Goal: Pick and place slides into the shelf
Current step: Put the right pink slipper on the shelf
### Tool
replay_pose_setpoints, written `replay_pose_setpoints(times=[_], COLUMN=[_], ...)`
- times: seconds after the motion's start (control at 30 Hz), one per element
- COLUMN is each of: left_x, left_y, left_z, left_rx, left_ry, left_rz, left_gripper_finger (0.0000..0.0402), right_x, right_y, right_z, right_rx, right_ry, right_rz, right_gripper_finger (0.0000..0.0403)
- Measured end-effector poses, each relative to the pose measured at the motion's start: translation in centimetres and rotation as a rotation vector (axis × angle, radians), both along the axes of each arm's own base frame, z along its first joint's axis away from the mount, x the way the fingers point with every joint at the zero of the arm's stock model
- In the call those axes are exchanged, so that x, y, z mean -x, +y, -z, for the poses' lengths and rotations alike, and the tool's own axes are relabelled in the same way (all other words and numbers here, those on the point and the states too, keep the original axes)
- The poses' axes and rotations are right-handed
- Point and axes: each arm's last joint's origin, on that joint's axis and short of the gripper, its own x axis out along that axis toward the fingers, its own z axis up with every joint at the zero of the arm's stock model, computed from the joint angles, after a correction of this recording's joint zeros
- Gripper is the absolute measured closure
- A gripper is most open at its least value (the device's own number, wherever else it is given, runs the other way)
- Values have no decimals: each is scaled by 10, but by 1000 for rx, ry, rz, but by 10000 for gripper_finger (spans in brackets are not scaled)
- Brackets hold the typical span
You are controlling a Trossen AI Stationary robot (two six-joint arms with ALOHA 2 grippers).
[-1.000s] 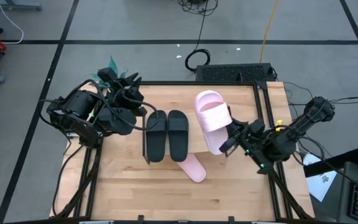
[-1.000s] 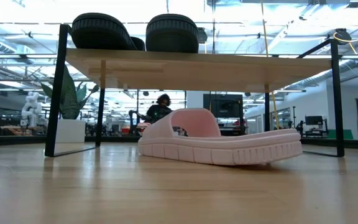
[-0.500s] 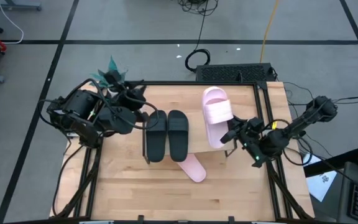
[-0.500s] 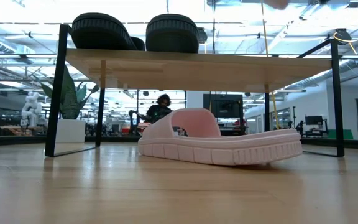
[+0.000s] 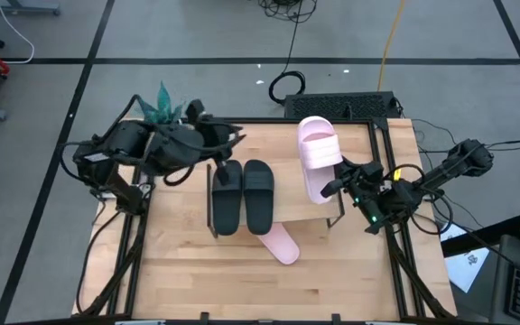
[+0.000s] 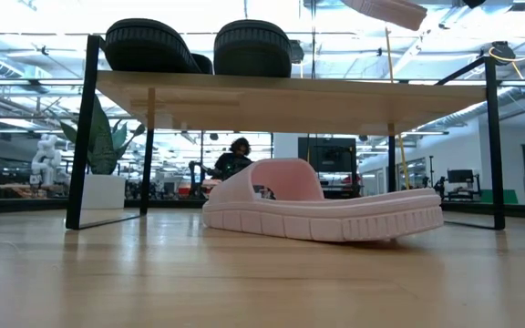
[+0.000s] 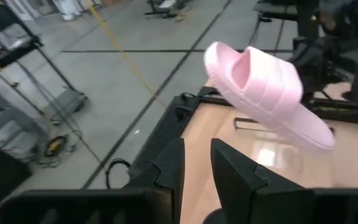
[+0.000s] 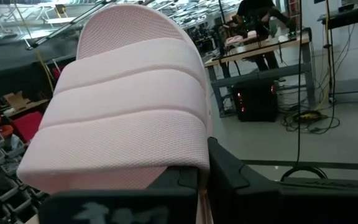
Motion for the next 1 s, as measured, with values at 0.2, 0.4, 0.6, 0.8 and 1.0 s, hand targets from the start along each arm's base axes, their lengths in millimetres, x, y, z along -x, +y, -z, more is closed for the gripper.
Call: replay_pose_setpoints(times=[0.2,0.4,0.6,0.8,1.0], left_x=[-23,-48,-56,-59,-83], left_y=[10,30,71,109,118], left_z=[15,27,22,23,43], left_rx=[76,94,259,476,633], left_ry=[57,72,-42,-132,-108], left_rz=[75,79,173,251,327], left_gripper_finger=[321,321,320,312,265], right_x=[0,3,4,4,4], right_y=[0,7,14,16,17], right_z=[0,0,2,3,4], right_rx=[-8,-17,-13,-7,4], right_ry=[-15,-30,-22,-12,6], right_rz=[-2,-36,-63,-74,-75], right_gripper_finger=[403,403,403,403,402])
